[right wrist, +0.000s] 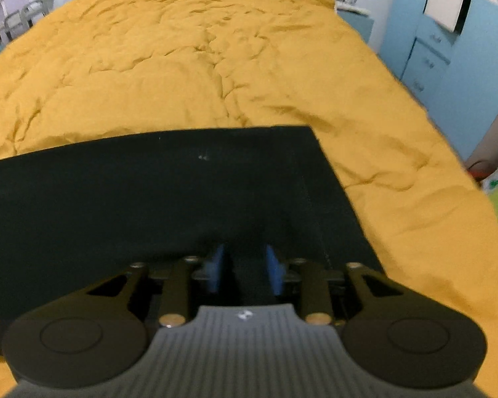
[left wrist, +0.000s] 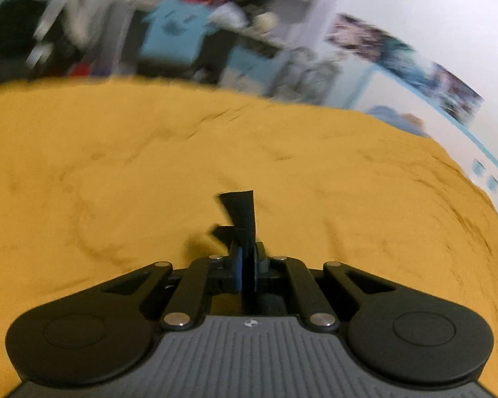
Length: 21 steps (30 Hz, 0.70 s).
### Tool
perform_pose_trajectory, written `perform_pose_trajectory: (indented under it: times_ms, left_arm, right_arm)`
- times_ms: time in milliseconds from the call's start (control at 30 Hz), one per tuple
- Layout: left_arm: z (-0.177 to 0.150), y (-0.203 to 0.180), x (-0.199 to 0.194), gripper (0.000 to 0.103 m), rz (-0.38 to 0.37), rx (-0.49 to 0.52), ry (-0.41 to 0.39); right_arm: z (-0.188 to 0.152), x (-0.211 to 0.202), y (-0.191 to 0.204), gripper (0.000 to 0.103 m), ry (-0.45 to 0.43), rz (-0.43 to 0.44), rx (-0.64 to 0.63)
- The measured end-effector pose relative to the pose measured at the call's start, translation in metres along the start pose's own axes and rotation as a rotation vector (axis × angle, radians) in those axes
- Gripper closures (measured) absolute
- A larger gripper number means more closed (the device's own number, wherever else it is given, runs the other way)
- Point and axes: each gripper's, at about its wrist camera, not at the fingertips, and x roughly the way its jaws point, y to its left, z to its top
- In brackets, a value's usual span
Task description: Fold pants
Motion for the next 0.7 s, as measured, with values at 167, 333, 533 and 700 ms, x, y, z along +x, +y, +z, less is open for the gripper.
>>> perform_pose_trajectory:
  times_ms: [167,333,533,700]
  left_arm:
    - [-0.005,-0.081,-0.056,0.098,-0.052,0.208,-0.066]
    - [-0.042,-0.174,-0.098,0.097,-0.123,0.454,-0.101]
    - [-0.127,-0.267,-0.131,0.097,-0.211,0.741,-0.116]
    - [-0.223,-0.301,-0.123,0.097,-0.278,0.949,0.003]
  right_arm:
    - [0.000,-0.036,0.012,0.036,-0.019,-0.024,0.001]
    - [-0.009,-0.064,0.014,0.035,-0.052,0.004,0.004]
    - [-0.020,-0.078,0.011,0.035,-0.064,0.027,0.003]
    - [-0.029,-0.079,0.014,0.035,-0.057,0.039,-0.030]
